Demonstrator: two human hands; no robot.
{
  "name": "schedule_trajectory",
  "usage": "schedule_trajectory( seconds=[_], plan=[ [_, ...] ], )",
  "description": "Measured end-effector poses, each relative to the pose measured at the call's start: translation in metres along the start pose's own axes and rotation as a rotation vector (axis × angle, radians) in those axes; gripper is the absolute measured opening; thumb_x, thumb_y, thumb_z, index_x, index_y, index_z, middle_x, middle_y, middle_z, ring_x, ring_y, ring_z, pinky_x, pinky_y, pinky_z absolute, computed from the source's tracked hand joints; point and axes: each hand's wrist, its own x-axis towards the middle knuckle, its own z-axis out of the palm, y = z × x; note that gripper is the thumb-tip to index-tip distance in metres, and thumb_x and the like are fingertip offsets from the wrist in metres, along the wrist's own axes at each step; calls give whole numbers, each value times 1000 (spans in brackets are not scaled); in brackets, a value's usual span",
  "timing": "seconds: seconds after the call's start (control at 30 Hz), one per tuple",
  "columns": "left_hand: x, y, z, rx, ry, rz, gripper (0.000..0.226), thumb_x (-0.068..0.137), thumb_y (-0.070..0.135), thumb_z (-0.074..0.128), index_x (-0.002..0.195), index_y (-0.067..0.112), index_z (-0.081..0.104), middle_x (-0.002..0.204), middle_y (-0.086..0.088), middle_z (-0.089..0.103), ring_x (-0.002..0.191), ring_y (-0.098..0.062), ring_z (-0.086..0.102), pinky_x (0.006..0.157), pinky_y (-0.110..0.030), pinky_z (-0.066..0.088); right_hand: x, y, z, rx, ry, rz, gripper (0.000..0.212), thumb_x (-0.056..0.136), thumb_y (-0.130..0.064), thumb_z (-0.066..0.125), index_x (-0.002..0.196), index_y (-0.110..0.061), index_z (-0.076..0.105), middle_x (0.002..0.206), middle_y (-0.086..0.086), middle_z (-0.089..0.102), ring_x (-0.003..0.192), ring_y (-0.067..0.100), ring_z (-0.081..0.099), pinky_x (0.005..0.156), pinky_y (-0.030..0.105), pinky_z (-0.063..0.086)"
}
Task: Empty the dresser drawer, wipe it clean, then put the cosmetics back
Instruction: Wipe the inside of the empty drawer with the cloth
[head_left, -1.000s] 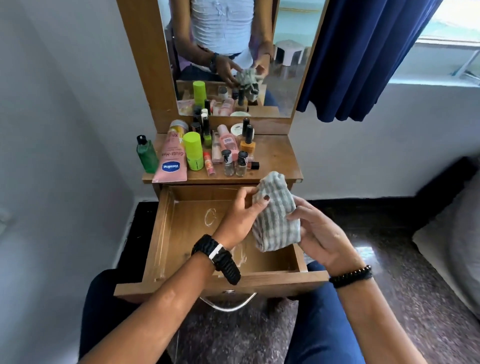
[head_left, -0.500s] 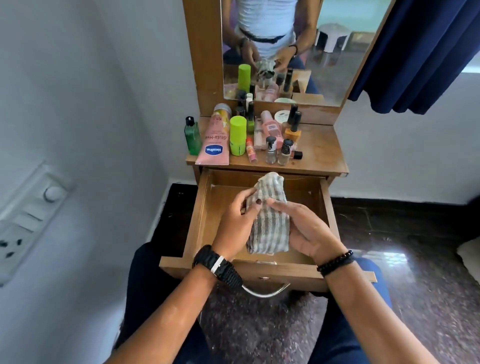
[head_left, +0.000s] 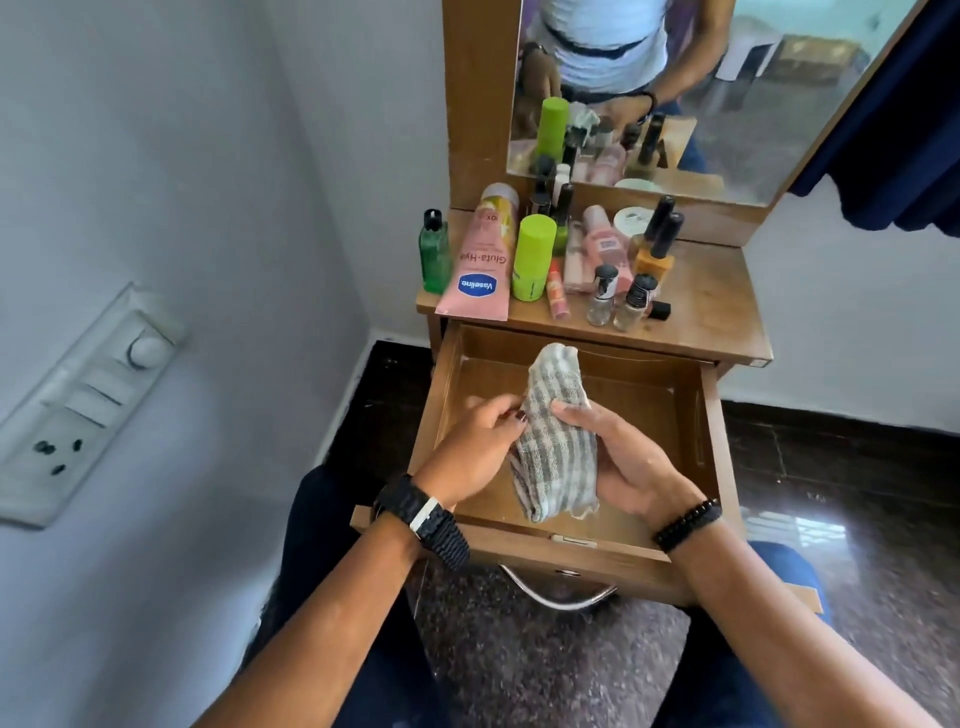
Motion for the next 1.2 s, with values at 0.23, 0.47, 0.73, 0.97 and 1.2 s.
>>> schedule_trajectory(
  seconds=[0.23, 0.47, 0.73, 0.97, 1.2],
  plan=[
    [-18, -25, -35, 418, 289, 57, 35, 95, 28, 43, 130, 22, 44, 118, -1, 53, 109, -17, 52, 92, -36, 45, 39, -9, 11, -127, 110, 73, 35, 84, -15, 65, 118, -7, 57, 114, 16, 67, 95, 27, 68, 84, 42, 55],
    [-18, -48, -36, 624, 351, -46, 43, 99, 20, 33, 140, 10, 33, 138, -11, 43, 122, -26, 46, 96, -38, 43, 97, -4, 29, -118, 315, 36, 46, 82, -7, 70, 123, -9, 50, 114, 17, 66, 100, 32, 67, 82, 46, 56],
    [-19, -56, -38, 546, 328, -33, 42, 96, 8, 32, 136, 13, 42, 112, -9, 63, 78, -26, 62, 58, -28, 48, 131, 5, 43, -281, 416, -34, 34, 77, -15, 76, 110, -11, 65, 108, 8, 70, 98, 25, 67, 91, 44, 54],
    [-22, -53, -37, 574, 337, 1, 44, 93, 2, 33, 133, 15, 46, 123, -8, 59, 107, -27, 59, 85, -36, 51, 85, 12, 47, -546, 205, -12, 17, 81, -8, 72, 97, -2, 70, 101, 14, 72, 86, 24, 67, 82, 38, 57],
    [-26, -52, -34, 625, 327, -62, 49, 93, 2, 34, 141, 13, 36, 135, -10, 51, 114, -26, 56, 88, -36, 50, 64, 45, 48, -618, 75, 248, 34, 79, -12, 74, 109, 1, 63, 100, 12, 70, 89, 24, 65, 76, 30, 56]
  ],
)
